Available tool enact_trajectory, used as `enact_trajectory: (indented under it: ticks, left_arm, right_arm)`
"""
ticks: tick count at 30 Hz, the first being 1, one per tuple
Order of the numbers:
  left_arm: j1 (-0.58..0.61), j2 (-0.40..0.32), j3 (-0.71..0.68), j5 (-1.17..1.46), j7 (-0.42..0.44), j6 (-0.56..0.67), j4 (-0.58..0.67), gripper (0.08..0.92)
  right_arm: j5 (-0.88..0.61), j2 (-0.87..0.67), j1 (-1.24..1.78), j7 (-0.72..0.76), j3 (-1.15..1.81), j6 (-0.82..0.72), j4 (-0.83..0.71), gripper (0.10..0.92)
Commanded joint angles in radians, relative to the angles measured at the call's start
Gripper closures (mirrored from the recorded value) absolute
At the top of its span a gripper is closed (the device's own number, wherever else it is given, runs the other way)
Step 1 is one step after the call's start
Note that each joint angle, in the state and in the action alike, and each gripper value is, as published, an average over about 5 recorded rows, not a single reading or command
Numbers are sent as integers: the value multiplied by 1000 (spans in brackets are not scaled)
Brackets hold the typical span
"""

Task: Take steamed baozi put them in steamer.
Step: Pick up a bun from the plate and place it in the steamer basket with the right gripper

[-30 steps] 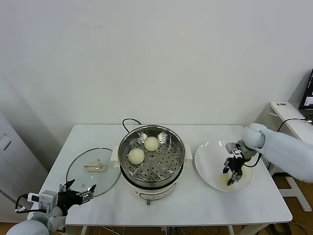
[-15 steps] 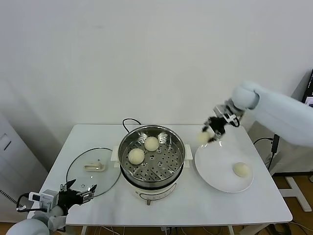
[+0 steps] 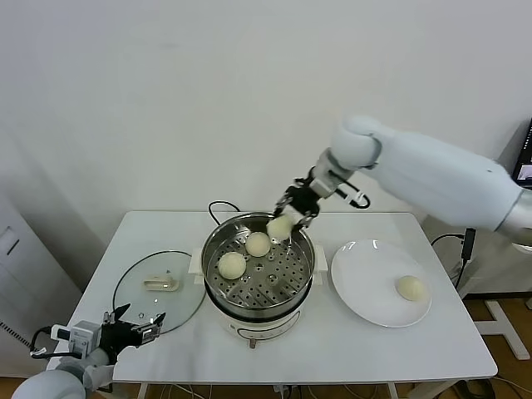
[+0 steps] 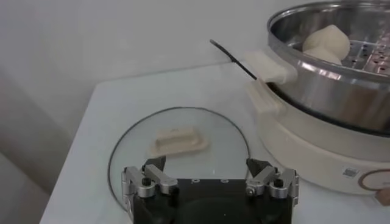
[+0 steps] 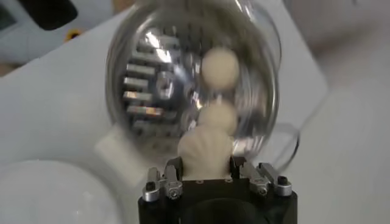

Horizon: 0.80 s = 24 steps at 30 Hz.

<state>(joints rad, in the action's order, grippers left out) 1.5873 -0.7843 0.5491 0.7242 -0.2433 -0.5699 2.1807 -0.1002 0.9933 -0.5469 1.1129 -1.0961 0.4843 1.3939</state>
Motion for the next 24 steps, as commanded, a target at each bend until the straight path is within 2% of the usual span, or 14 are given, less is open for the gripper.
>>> enact_trajectory:
  ticks: [1, 8, 24]
  left_arm:
    - [-1, -2, 0, 1, 1, 3, -4, 177]
    - [-1, -1, 1, 1, 2, 2, -4, 177]
    - [-4, 1, 0, 1, 2, 3, -11, 177]
  right_arm:
    - [131, 89, 28, -33, -28, 247, 115, 541]
    - [248, 89, 102, -12, -21, 292, 137, 541]
    - [355, 96, 227, -11, 1, 267, 144, 521]
